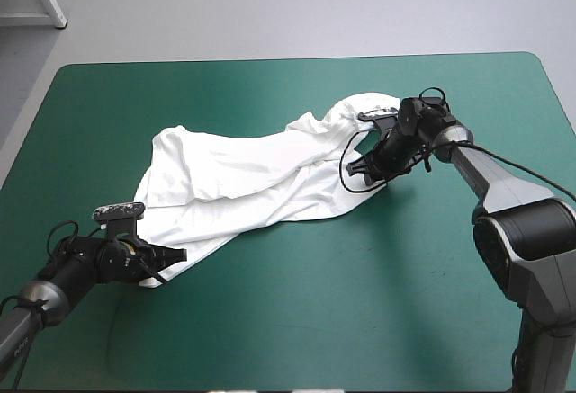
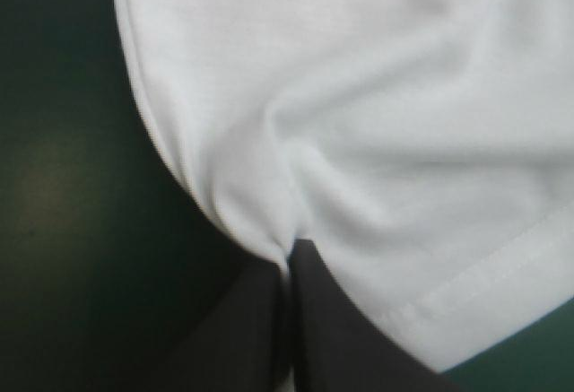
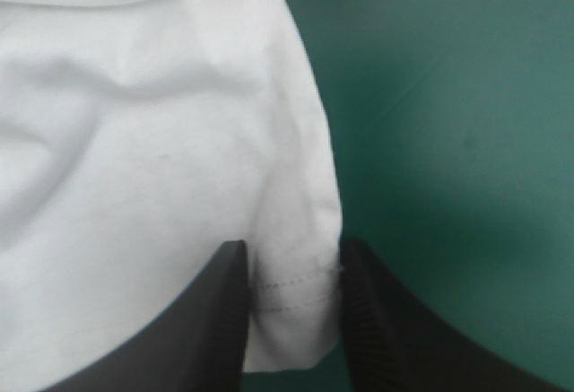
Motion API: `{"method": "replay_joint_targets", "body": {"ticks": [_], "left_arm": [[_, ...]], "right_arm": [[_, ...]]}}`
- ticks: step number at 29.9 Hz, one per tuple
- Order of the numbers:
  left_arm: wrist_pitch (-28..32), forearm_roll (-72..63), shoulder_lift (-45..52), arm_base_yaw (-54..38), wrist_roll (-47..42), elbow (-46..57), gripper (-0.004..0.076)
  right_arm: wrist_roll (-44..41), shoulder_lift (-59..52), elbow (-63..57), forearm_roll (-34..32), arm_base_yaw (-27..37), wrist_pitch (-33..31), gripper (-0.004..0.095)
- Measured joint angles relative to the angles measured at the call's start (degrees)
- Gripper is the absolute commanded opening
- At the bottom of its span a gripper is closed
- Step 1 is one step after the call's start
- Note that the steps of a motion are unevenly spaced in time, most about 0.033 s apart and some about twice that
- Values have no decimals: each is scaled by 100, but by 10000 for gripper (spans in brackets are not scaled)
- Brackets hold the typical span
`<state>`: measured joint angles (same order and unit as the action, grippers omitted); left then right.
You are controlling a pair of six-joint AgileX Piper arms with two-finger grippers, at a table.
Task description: Fold the cloth
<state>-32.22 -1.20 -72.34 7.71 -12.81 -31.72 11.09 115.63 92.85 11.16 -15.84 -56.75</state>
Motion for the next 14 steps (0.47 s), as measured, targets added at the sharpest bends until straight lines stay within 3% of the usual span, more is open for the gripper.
{"method": "replay_joint_targets", "body": {"ticks": [1,10,14], "left_arm": [[4,-1,0,0,0,4,-10],[-85,18,108,0,94,-89,-10],[-1164,199,358,0,109,-651,-10]], "right_arm": [[5,0,0,42,0,0,-24],[89,-121,-26,213,-11,-6,-15],[52,-806,-29,185,-16,-24,-15]]}}
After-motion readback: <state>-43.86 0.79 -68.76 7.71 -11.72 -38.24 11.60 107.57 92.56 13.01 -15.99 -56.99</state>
